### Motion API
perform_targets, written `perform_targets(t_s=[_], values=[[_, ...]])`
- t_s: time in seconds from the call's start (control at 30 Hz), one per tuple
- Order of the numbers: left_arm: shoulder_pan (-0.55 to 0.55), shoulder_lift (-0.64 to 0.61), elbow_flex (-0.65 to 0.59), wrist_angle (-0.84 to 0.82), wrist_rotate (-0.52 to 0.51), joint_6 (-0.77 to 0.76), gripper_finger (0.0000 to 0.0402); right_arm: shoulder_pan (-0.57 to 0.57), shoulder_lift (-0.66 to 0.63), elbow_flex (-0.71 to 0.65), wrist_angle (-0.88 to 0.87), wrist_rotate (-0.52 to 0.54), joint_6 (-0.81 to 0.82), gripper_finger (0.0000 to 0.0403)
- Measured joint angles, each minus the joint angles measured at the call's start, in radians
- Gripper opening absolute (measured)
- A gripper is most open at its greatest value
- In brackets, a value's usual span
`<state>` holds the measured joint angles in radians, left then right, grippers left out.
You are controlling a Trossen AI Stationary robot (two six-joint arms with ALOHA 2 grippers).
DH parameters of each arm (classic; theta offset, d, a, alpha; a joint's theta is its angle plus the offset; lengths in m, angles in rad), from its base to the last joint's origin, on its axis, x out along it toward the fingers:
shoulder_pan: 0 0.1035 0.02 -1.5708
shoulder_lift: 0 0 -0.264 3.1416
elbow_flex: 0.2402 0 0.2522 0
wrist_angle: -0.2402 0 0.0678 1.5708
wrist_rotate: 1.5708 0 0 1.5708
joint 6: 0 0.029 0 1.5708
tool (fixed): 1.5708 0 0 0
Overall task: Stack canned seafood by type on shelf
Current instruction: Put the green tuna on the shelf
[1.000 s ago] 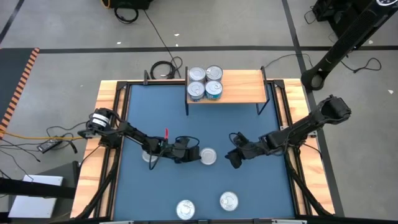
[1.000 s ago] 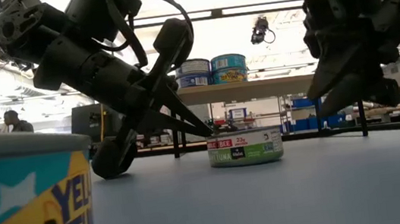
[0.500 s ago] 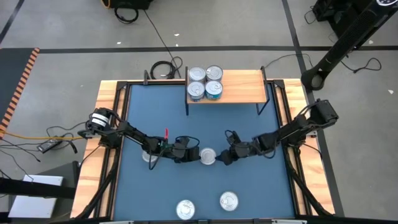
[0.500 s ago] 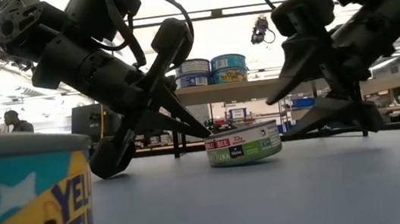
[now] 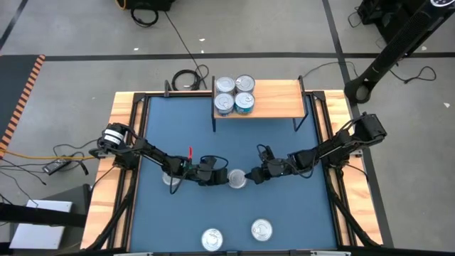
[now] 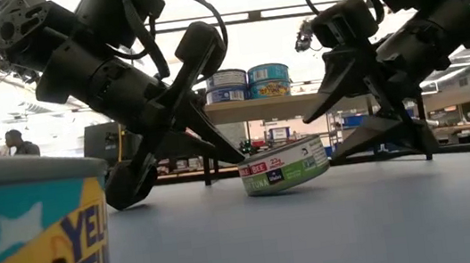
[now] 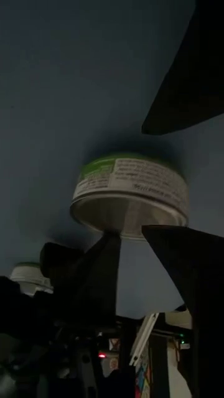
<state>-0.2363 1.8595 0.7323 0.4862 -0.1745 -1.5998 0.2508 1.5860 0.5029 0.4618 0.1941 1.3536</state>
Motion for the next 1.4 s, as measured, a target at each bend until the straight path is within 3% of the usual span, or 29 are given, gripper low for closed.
perform_targets(t_s=[0.37,0.73,0.83,1.03,1.2,1.4], values=[[0.000,0.000,0.000,-0.001,0.000,0.002,0.0000,-0.010,0.023,0.000,0.040,0.009,-0.019,0.0253],[0.000,0.000,-0.002,0.000,-0.007,0.002,0.0000,-0.023,0.169,0.039,0.172,-0.112,-0.015,0.0245],[0.000,0.000,-0.002,0.000,-0.008,0.003,0.0000,-0.032,0.156,0.040,0.161,-0.122,-0.021,0.0225],[-0.002,0.000,-0.003,0.009,0.004,0.024,0.0000,-0.046,0.148,0.039,0.161,-0.146,-0.044,0.0126],[-0.001,0.002,-0.006,0.068,0.016,0.082,0.0003,-0.045,0.147,0.039,0.159,-0.149,-0.047,0.0126],[0.002,-0.015,-0.009,0.154,0.065,0.151,0.0036,-0.044,0.150,0.041,0.175,-0.152,-0.051,0.0126]])
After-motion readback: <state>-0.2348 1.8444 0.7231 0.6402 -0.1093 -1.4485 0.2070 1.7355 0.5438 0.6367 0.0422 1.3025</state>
